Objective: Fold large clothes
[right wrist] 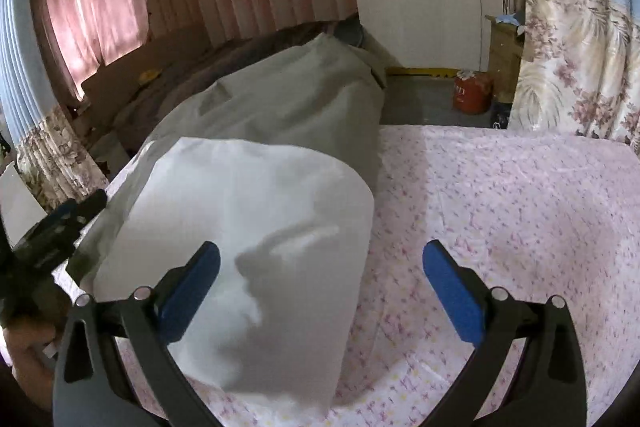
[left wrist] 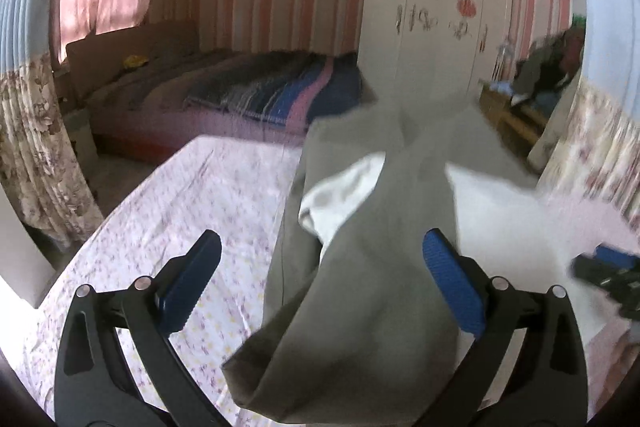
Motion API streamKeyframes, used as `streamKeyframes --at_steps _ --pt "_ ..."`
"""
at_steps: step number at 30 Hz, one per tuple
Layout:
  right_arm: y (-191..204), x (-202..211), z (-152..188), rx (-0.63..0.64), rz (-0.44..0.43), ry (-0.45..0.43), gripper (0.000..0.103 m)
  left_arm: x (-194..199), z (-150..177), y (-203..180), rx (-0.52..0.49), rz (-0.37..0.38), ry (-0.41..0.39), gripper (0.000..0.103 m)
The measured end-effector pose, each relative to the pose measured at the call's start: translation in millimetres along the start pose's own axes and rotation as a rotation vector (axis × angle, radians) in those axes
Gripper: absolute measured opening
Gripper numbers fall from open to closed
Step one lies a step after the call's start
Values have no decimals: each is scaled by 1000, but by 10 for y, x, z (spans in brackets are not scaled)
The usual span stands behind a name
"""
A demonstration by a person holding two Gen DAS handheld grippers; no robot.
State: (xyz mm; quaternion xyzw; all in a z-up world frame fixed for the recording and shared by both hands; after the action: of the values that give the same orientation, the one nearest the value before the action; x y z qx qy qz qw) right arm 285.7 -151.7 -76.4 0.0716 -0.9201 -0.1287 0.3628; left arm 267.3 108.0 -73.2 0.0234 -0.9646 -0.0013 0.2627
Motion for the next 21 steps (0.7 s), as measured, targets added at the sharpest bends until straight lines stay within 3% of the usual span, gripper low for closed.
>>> streamKeyframes --at_steps 4,9,15,21 --pt "97 -142 -25 27 15 16 101 -22 -49 65 -2 -21 9 100" --pt "82 -335 95 -28 -3 66 101 -368 268 116 43 50 149 100" --pt "46 -415 106 -73 -6 113 101 -389 284 67 47 53 146 100" --pt "125 -393 142 -48 27 80 101 -374 302 53 79 67 150 100"
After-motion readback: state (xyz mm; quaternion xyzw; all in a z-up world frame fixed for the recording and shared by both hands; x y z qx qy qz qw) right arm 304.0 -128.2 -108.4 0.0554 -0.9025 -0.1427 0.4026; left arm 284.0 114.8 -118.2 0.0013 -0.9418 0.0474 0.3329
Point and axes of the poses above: each gripper's, at about its wrist camera, not at the fingertips, and x roughly against the way its jaws point, y to its left, z to its underside, the point moved 3 cm from there along -x, roughly the way its jaws point, and after that the axes turned 8 degrees about -x, right-handed, at the moved point
